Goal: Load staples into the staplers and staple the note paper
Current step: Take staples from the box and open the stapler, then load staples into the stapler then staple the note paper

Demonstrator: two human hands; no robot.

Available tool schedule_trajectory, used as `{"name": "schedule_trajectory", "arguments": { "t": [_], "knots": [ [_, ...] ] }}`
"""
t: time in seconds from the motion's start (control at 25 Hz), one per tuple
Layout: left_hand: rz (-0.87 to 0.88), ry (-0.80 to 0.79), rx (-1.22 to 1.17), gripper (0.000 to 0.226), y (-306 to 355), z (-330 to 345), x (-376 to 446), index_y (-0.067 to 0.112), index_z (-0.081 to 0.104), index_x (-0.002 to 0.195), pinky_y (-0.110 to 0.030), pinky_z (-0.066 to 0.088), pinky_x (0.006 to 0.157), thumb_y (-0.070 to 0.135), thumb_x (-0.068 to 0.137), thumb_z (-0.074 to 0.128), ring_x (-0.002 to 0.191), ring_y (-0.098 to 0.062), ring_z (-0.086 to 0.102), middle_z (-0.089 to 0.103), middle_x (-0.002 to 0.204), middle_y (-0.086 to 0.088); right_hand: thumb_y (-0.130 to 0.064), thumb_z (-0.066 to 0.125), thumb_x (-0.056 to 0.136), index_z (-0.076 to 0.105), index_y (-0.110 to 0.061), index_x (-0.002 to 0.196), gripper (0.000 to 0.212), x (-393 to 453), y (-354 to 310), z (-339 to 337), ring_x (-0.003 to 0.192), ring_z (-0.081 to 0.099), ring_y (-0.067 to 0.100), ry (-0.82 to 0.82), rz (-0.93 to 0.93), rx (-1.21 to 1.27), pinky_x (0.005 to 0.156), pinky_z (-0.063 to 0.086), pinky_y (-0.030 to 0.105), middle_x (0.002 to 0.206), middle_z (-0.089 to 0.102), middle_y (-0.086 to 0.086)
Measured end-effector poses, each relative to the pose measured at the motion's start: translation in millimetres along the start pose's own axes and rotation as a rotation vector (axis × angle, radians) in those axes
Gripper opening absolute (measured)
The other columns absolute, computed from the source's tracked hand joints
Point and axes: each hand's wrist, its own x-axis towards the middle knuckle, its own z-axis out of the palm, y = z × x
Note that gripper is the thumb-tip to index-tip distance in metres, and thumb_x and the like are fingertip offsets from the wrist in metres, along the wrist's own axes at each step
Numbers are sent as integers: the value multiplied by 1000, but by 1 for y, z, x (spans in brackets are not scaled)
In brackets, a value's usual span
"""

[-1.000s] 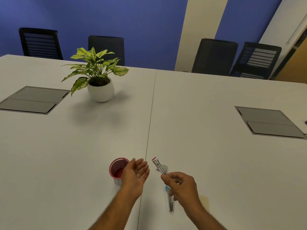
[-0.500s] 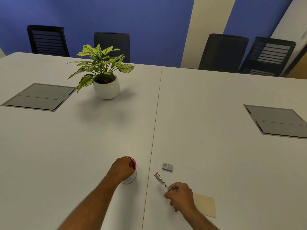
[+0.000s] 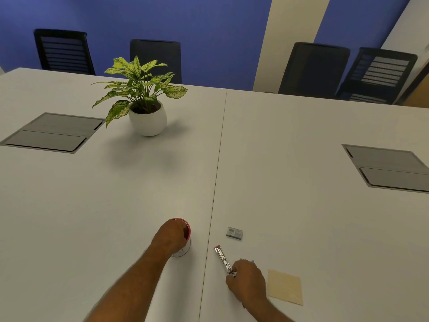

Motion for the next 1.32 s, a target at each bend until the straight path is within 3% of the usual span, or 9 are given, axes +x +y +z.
{"name": "schedule_trajectory", "arguments": {
  "t": [0.2,0.36,0.48,0.6,0.76,0.84,0.96,1.12,1.32],
  "knots": [
    [-1,111,-56,26,-3,5,-1,19,67,114,-25,49,83,17,90,57,105,-20,65,69,116,-3,-36,58,82,63,-22,90,17,0,-3,10,80,52,14,-74,-19,-34,72,47,27,81,52,-6],
    [55,295,-16,22,-5,0,-4,23,69,99,-21,38,65,16,87,52,77,-12,58,72,97,3,-39,63,79,51,-25,82,19,5,-3,11,79,50,15,-117,-6,-21,67,43,28,72,46,-9],
    [140,451,-75,23,3,-2,-1,22,69,103,-20,35,67,15,89,51,83,-12,62,73,99,5,-50,69,73,59,-26,85,28,9,-3,5,77,53,14,-75,6,20,66,43,26,89,65,-5],
    [254,502,-229,25,25,-2,3,18,71,105,-19,42,75,10,87,55,95,-15,66,74,101,4,-56,71,72,70,-27,97,39,21,5,-6,84,64,12,87,41,133,71,48,24,94,71,-10],
    [274,259,-514,40,62,9,5,18,66,117,-24,48,91,3,82,54,107,-16,63,70,115,2,-39,76,77,67,-21,116,44,47,23,-24,92,64,12,148,38,310,84,52,27,99,69,-8],
    [223,77,-646,55,75,19,6,19,53,133,-22,45,88,2,80,55,113,-15,58,63,130,-2,-28,76,77,55,-17,133,62,58,28,-30,108,61,17,45,34,379,93,50,30,121,65,0],
    [128,-123,-763,81,91,31,7,21,22,153,-21,46,84,-1,82,54,128,-23,52,46,149,-11,-17,74,74,24,-18,154,94,67,27,-37,115,54,19,-159,49,426,91,48,25,150,45,6],
    [49,-240,-751,96,108,37,7,22,-6,158,-26,48,96,1,85,52,133,-29,49,38,153,-16,-16,69,74,0,-21,158,109,72,17,-40,135,44,28,-302,54,343,108,45,41,159,29,9],
    [35,-262,-780,98,116,37,8,21,-8,158,-38,48,106,0,84,53,130,-28,51,43,151,-12,-12,62,72,5,-23,157,103,75,11,-42,132,46,32,-317,21,313,104,48,48,153,35,10]
  ]
}}
